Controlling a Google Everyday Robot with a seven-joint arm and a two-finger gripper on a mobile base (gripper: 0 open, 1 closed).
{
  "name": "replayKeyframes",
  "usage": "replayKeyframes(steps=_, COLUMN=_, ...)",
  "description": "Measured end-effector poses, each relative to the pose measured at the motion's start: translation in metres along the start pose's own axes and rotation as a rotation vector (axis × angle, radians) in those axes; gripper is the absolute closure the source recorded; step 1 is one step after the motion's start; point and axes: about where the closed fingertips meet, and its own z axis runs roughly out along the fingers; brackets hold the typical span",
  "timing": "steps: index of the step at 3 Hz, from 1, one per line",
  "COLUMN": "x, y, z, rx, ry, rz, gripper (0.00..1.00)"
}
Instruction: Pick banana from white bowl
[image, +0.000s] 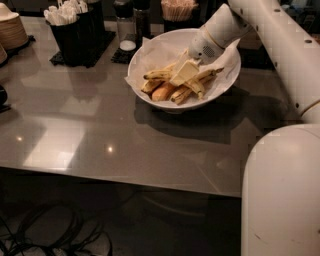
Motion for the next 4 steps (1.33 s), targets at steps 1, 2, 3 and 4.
replayKeyframes(steps=1, x=-0.003, y=0.003, z=-0.011, rx=0.017, ry=-0.003, rz=-0.009, gripper=1.00)
replayKeyframes(steps=2, x=-0.012, y=0.014, z=-0.037, rx=0.065, ry=0.090, rz=-0.046, gripper=1.00)
replayKeyframes(steps=3, x=-0.022, y=0.030, z=-0.062, rx=0.113, ry=0.284, rz=-0.096, gripper=1.00)
replayKeyframes(steps=4, x=-0.029, y=0.040, z=-0.075, rx=0.136, ry=0.461, rz=-0.145, gripper=1.00)
